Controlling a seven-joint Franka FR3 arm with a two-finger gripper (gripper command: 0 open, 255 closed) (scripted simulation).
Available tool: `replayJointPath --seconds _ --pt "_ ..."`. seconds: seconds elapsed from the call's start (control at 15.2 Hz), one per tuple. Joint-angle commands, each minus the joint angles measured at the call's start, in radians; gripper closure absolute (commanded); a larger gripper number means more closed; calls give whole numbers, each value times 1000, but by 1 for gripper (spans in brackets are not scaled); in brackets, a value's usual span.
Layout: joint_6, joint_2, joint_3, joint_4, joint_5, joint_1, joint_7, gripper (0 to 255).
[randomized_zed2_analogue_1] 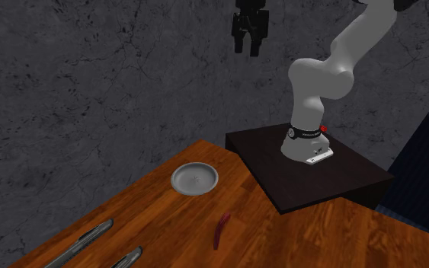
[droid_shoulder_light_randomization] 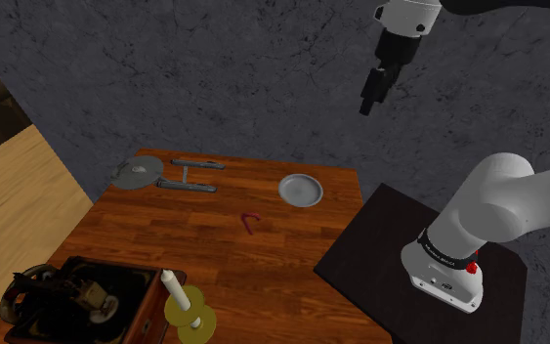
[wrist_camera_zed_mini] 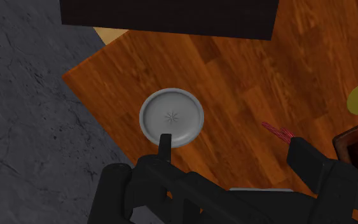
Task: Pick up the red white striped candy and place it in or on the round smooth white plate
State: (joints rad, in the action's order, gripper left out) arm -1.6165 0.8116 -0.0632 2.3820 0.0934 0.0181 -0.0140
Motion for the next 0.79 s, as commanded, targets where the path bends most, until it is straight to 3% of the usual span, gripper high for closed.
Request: replayJointPath --seconds 0.0,0.4,0.73 --pt "0 0 0 0 0 0 0 0" --pt "-192 30 -157 155 77 -13 195 0" --pt "-368 -15 -308 231 134 -18 365 0"
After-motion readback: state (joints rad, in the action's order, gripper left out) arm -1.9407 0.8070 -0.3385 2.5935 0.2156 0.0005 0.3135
